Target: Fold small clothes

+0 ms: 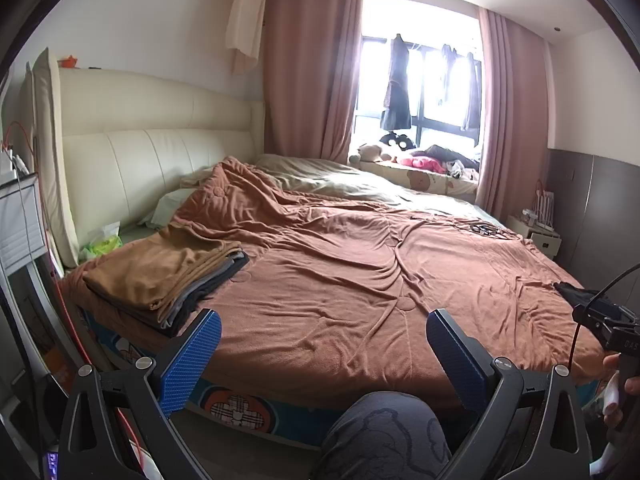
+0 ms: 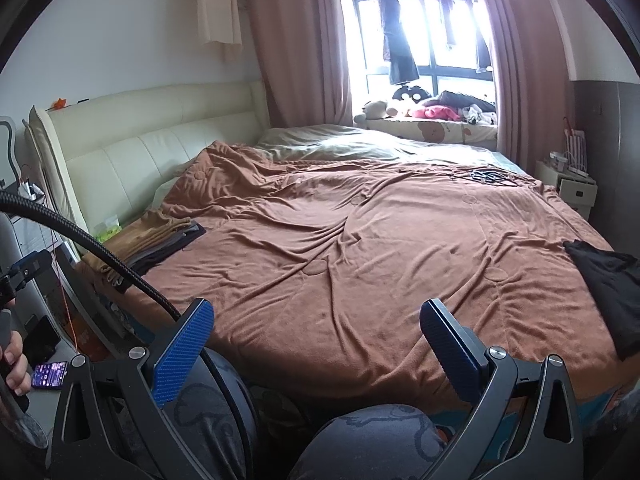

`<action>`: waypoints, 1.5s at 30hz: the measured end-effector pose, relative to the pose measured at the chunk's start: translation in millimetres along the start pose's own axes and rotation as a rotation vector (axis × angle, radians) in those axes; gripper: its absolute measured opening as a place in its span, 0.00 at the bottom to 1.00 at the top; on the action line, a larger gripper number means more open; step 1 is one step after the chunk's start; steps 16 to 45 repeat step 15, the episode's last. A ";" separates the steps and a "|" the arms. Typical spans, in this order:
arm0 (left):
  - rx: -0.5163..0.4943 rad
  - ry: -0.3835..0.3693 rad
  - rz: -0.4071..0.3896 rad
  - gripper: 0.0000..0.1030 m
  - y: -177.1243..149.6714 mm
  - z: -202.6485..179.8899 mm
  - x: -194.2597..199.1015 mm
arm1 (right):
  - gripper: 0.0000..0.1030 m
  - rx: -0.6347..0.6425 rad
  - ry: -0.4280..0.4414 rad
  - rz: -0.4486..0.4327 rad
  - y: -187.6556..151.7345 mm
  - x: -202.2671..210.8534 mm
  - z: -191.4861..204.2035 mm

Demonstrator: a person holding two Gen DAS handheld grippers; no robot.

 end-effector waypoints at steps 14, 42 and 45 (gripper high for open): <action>-0.020 0.003 -0.011 1.00 1.9 -6.3 4.6 | 1.00 -0.009 -0.016 0.008 2.3 0.5 -3.2; -0.020 -0.002 -0.010 1.00 2.1 -7.2 4.7 | 1.00 -0.011 -0.016 0.007 2.7 1.2 -3.7; -0.020 -0.002 -0.010 1.00 2.1 -7.2 4.7 | 1.00 -0.011 -0.016 0.007 2.7 1.2 -3.7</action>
Point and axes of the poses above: each gripper's, at about its wrist camera, not at the fingertips, and x roughly against the way its jaws point, z to its left, y to its top, the point moved 3 cm from there along -x, roughly the way its jaws point, and after that the axes turned 15 degrees about -x, right-handed, at the moved point
